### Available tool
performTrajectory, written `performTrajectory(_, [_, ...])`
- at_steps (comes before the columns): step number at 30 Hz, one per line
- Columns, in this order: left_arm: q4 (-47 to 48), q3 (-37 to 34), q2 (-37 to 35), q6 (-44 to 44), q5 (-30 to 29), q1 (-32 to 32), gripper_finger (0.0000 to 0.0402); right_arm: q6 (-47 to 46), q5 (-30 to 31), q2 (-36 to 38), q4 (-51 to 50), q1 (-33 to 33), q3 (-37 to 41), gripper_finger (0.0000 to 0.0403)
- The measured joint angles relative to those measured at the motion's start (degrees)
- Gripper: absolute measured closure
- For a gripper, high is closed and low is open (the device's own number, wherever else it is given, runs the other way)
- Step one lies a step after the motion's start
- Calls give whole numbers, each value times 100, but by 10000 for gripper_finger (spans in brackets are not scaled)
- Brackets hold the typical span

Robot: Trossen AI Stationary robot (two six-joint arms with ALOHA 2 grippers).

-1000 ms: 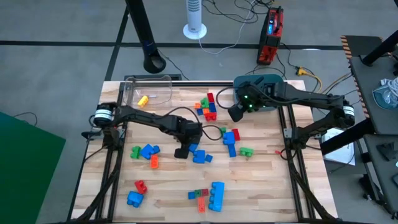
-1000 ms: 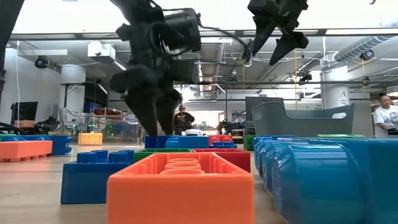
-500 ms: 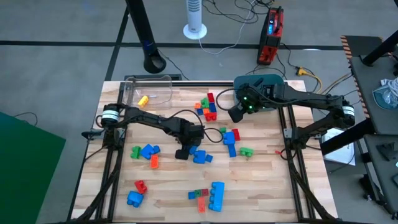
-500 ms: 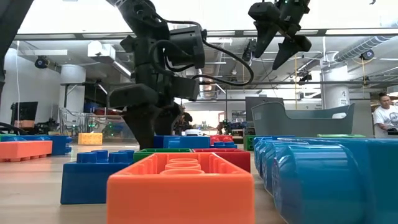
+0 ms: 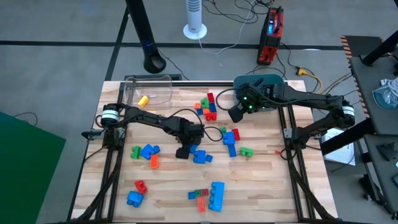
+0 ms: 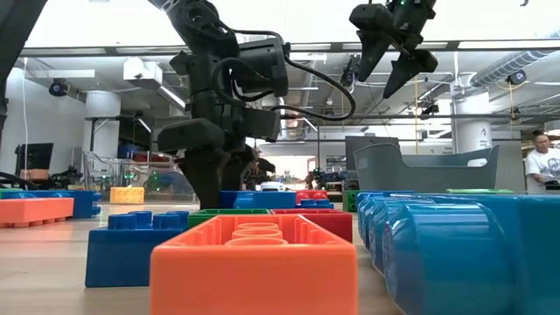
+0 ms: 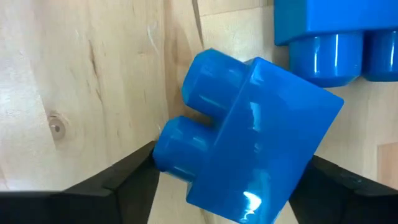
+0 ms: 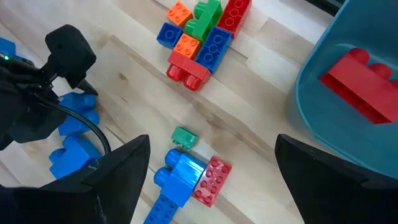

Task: Sort blocks by size
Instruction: Put the big blue game piece into the blue bin

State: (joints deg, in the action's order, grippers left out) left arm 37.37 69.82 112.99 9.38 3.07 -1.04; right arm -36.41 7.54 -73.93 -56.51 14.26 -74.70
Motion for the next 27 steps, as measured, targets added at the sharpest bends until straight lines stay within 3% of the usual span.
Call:
performTrajectory(17, [20,-44,-496,-697,-4,-116,123,138,-52,0,24,0,0,106])
performTrajectory(27, [50,-26,-1141,-1079,-118,-177,123,-292,-568,35,25,-13,0,115])
